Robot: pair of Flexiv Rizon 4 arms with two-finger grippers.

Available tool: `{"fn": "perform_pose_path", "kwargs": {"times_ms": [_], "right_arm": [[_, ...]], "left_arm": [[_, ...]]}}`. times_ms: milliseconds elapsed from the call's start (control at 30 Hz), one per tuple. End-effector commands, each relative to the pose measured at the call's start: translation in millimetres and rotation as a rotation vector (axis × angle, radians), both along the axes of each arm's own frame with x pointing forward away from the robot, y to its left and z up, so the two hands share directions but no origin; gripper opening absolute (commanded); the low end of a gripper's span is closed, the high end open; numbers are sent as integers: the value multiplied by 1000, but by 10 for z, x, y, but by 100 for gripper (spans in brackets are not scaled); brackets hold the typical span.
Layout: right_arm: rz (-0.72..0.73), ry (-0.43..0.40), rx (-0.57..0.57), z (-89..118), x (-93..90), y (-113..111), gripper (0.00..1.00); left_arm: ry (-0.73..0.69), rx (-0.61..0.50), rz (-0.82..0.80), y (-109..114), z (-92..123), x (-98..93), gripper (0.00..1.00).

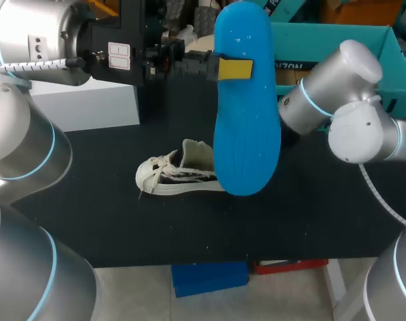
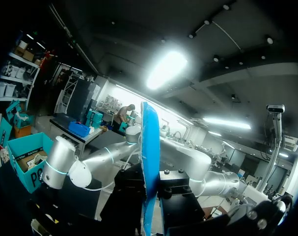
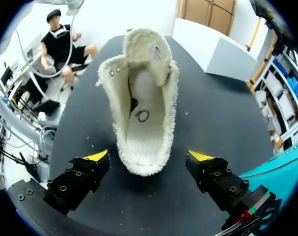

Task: Take the shoe out of the shoebox, open the shoe tongue, remove and reinsert the insole, then place the shoe into the shoebox

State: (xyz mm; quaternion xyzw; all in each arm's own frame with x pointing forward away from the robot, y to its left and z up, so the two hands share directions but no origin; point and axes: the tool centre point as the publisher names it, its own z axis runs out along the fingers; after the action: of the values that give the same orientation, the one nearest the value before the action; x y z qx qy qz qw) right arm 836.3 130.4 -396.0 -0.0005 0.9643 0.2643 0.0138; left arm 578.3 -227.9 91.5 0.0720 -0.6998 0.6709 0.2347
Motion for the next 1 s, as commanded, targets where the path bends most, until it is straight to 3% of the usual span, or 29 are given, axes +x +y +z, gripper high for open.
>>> {"fn": "perform_pose_path", "kwargs": {"times_ms": [33, 400, 733, 1000], "right_arm": [[19, 38, -419, 175, 108, 108, 100], [9, 64, -702, 297, 251, 386, 100], [-3, 76, -775, 245, 292, 671, 100], [-15, 72, -755, 155, 342, 777, 100]], "left_arm": [[0, 0, 2, -11, -6, -6, 0], [0, 0, 2, -11, -6, -6, 0], [0, 0, 2, -11, -6, -6, 0], [0, 0, 2, -11, -6, -6, 0]]}}
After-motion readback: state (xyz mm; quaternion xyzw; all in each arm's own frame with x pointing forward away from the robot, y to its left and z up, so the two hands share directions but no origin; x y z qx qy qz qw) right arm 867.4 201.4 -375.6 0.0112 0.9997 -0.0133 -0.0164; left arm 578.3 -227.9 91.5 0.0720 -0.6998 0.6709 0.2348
